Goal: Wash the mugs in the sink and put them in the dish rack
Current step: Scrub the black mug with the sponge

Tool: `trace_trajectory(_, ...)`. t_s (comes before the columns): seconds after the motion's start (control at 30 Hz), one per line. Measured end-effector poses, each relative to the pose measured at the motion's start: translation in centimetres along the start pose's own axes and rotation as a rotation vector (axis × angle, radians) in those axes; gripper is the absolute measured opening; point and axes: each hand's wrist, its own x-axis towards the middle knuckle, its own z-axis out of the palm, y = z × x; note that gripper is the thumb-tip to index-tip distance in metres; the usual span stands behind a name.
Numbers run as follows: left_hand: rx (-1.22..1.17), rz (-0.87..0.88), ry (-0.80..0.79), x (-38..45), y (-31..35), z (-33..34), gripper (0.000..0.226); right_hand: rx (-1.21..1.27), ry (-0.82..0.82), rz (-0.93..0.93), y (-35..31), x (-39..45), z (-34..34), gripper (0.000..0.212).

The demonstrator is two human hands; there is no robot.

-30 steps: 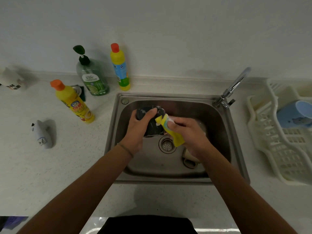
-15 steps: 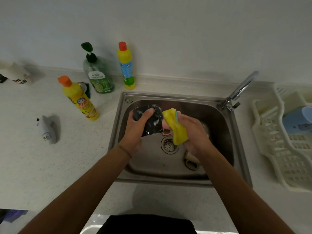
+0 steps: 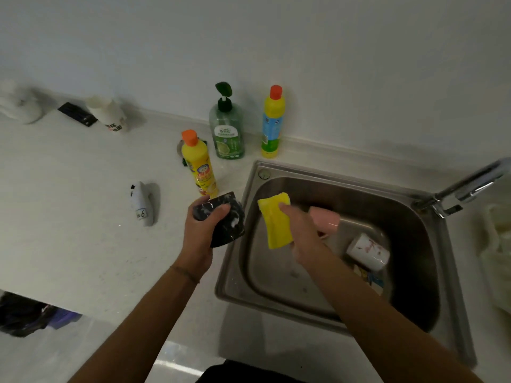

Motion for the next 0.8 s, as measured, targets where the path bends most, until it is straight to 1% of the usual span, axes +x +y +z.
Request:
trace_trajectory(0.07,-0.01,-0.007,0.051,0.1,0.4,-2.1,0.101,-0.042,-0.022,0.036,1.0,1.1,2.5,0.041)
trace_trajectory(0.1,-0.016,-0.01,0.072,0.2,0.5,-3.0,0.101,-0.083,-0.034,0.045,1.4,1.6,3.7,0.038)
trace_trajectory(0.2,-0.022,-0.004,0.107,0.8,0.7,-5.4,0.101,-0.227,-0.017,-0.006,2.8,3.3,7.1,0.007)
trace_trajectory(0.23,-0.021,-0.003,0.115,1.1,0.7,-6.1,0.098,-0.258,-0.01,-0.014,3.2,3.8,8.1,0.009)
trace_trajectory(0.3,-0.012,0.006,0.132,1.7,0.7,-7.3,0.083,-0.328,-0.012,-0.04,3.9,4.5,10.0,0.015)
trace_trajectory(0.37,-0.005,0.017,0.147,2.2,0.6,-8.4,0.072,-0.443,-0.006,-0.078,4.3,5.0,11.6,0.014)
trace_trajectory(0.4,0.002,0.021,0.15,2.4,0.5,-8.9,0.073,-0.487,-0.008,-0.096,4.7,5.4,12.2,0.014)
trace_trajectory(0.5,0.042,0.026,0.147,2.8,0.6,-10.0,0.088,-0.599,-0.016,-0.146,5.5,6.5,13.8,0.021)
trace_trajectory(0.67,0.053,0.036,0.127,2.9,0.7,-10.1,0.085,-0.85,-0.021,-0.229,6.1,7.3,14.5,0.033)
trace_trajectory(0.8,0.081,0.054,0.086,2.8,0.7,-9.5,0.082,-0.952,-0.014,-0.274,5.7,7.1,13.7,0.039)
